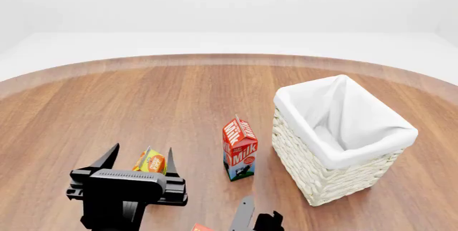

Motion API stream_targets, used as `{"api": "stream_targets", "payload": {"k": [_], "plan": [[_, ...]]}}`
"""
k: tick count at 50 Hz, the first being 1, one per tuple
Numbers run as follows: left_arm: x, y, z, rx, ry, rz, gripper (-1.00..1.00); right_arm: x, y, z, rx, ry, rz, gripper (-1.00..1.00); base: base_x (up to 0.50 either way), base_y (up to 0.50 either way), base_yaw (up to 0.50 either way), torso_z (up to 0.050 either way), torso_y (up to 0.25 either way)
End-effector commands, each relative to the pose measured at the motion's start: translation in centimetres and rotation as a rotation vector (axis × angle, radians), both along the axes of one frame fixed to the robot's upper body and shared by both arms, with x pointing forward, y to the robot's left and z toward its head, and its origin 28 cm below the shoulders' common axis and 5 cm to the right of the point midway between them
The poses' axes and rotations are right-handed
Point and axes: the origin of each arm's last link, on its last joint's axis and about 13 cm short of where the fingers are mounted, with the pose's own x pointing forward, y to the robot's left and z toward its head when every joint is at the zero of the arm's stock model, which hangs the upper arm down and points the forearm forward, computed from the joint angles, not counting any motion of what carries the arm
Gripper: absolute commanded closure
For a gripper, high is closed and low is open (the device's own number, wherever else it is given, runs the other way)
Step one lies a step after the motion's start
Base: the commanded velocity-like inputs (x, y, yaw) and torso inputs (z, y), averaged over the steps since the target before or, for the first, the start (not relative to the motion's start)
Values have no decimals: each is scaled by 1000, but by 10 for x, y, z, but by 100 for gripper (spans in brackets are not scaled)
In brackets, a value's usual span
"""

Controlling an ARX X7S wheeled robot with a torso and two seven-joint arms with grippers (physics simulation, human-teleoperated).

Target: Pick up the cream cheese box and the butter, and put them in the basket.

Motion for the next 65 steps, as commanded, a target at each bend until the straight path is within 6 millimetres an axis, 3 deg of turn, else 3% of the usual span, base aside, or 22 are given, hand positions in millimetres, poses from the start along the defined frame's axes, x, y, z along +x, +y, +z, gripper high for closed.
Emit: {"api": "stream_targets", "payload": {"k": [1,3,4,22,32,42,65], "plan": [[0,0,0,-2,1,0,-100,-1,1,-4,-8,4,5,-100,0,0,0,0,0],[0,0,0,-1,1,-1,-100,-1,1,-3,-9,2,8,-100,0,0,0,0,0],[0,0,0,-2,1,-1,-100,-1,1,-3,-8,-3,10,100,0,0,0,0,0],[-1,0,0,0,1,-1,-100,-4,0,7,29,-47,-19,100,0,0,0,0,0],[0,0,0,0,1,2,-100,-11,-1,27,73,-103,-48,100,0,0,0,0,1],[0,0,0,0,1,2,-100,-6,-8,47,82,-157,-115,100,0,0,0,0,0],[-1,0,0,-1,0,2,-100,1,-14,59,72,-193,-182,100,0,0,0,0,1]]}}
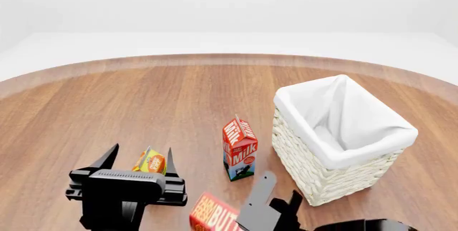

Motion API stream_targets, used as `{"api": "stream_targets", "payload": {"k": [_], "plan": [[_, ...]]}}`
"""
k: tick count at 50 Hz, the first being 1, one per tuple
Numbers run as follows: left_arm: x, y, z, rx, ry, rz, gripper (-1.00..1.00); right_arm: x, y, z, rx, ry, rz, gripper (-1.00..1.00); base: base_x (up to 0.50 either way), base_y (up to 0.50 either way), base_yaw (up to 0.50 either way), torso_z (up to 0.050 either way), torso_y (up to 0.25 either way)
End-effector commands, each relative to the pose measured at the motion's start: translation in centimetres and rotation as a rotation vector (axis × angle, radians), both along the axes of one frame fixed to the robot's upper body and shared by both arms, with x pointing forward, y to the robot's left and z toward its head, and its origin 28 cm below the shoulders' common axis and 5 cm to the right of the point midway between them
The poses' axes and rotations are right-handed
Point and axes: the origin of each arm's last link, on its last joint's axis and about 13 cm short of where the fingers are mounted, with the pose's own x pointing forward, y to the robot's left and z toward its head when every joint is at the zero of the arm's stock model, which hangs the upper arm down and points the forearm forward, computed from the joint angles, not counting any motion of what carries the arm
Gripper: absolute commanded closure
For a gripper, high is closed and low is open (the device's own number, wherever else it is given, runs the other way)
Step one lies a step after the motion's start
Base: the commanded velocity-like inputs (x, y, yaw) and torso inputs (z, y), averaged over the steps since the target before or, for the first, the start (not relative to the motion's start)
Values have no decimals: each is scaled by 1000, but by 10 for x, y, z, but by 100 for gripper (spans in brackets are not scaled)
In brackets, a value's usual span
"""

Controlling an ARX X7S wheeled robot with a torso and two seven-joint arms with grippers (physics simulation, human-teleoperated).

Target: Pick up the cream cheese box and the butter, and put them in the basket.

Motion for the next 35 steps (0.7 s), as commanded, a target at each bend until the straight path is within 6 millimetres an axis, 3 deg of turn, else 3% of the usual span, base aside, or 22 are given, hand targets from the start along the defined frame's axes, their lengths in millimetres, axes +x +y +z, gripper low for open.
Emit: {"api": "stream_targets", "payload": {"k": [1,35], "plan": [[0,0,0,1,0,-1,-100,9,-3,12,6,-73,-43,100,0,0,0,0,0],[2,-1,0,-1,2,-5,-100,32,-10,86,92,-181,-221,100,0,0,0,1,1]]}}
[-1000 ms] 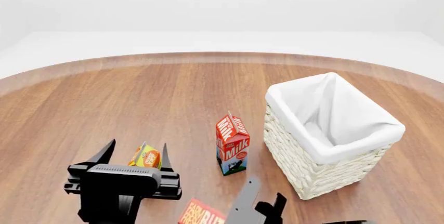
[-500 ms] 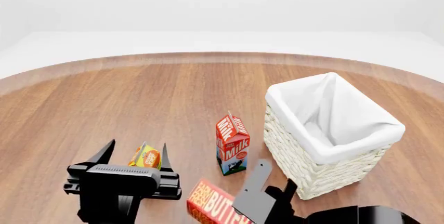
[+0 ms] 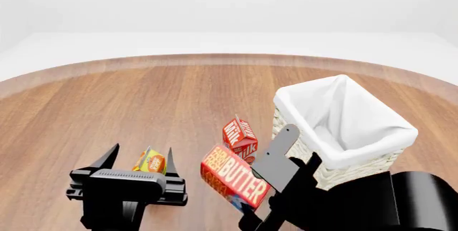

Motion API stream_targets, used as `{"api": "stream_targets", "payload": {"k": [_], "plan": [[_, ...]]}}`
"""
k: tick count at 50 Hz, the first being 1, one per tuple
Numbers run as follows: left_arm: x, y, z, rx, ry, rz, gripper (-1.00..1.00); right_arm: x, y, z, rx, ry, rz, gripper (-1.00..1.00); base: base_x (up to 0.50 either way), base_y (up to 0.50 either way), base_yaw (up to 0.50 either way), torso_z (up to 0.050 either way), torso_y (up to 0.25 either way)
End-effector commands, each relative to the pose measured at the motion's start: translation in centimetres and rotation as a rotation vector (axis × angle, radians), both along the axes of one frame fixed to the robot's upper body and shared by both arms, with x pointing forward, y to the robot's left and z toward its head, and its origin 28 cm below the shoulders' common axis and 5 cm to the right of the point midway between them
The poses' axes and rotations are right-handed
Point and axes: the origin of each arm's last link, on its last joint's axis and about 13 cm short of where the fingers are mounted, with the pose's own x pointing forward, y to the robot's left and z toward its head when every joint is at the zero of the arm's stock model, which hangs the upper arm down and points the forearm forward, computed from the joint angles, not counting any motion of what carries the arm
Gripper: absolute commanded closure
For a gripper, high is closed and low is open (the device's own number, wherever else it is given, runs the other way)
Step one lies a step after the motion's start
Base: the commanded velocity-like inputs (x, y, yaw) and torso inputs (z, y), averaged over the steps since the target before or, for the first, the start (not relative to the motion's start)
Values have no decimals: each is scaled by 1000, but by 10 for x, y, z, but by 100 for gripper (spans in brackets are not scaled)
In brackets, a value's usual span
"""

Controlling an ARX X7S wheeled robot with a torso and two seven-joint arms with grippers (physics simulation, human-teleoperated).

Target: Pick up the cream cheese box and the butter, and put them in the basket.

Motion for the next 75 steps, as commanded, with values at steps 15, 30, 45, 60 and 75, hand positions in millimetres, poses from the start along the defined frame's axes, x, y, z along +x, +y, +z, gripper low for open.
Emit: {"api": "stream_targets", "payload": {"k": [15,30,45,60,75], "plan": [[1,0,0,-2,-2,-1,-100,32,-7,69,102,-75,-218,100,0,0,0,0,1],[0,-1,0,-3,1,-6,-100,44,-22,112,167,-104,-353,100,0,0,0,1,1],[0,-1,0,1,1,-5,-100,59,-39,129,196,-121,-455,100,0,0,0,1,1],[0,-1,0,2,3,-4,-100,73,-57,132,203,-118,-549,100,0,0,0,0,1],[1,-2,-3,6,8,-7,-100,82,-74,123,180,-112,-627,100,0,0,0,1,1]]}}
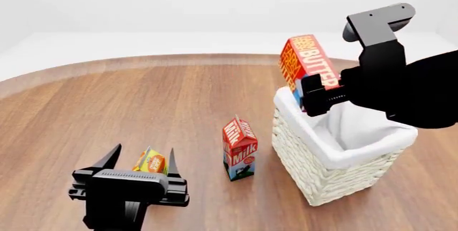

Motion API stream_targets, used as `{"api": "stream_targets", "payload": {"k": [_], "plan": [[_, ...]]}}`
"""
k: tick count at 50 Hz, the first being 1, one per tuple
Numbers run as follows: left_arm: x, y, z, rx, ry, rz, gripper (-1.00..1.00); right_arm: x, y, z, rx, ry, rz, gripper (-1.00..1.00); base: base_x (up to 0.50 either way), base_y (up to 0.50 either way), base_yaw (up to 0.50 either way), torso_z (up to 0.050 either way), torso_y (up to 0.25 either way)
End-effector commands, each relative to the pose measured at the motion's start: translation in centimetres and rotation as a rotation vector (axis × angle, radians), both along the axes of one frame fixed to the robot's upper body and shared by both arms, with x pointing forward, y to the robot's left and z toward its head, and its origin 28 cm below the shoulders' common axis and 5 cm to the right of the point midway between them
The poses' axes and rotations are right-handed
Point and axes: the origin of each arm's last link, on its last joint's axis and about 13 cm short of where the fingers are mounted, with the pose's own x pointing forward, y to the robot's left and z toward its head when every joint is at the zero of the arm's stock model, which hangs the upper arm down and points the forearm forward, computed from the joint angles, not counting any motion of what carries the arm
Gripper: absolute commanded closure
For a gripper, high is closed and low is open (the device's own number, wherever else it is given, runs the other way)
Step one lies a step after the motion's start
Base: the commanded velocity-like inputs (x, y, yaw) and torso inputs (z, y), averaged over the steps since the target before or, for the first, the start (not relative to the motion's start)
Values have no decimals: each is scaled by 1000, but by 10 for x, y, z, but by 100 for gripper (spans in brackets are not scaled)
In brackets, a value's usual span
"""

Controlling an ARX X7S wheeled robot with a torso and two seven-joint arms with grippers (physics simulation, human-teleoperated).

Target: Pick up the cream cheese box and the butter, and put them in the basket.

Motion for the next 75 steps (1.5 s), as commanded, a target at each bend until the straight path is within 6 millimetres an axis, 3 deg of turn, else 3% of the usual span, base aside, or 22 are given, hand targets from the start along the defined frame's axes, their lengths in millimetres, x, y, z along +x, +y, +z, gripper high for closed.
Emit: {"api": "stream_targets", "payload": {"k": [1,32,75], "plan": [[1,0,-1,0,3,-1,-100,8,-16,-1,-15,-24,-84,100,0,0,0,0,0],[1,0,-1,3,2,1,-100,6,-45,-27,-98,30,-174,100,0,0,0,0,1],[1,0,-1,4,1,2,-100,30,-44,-58,-120,129,-205,100,0,0,0,0,1]]}}
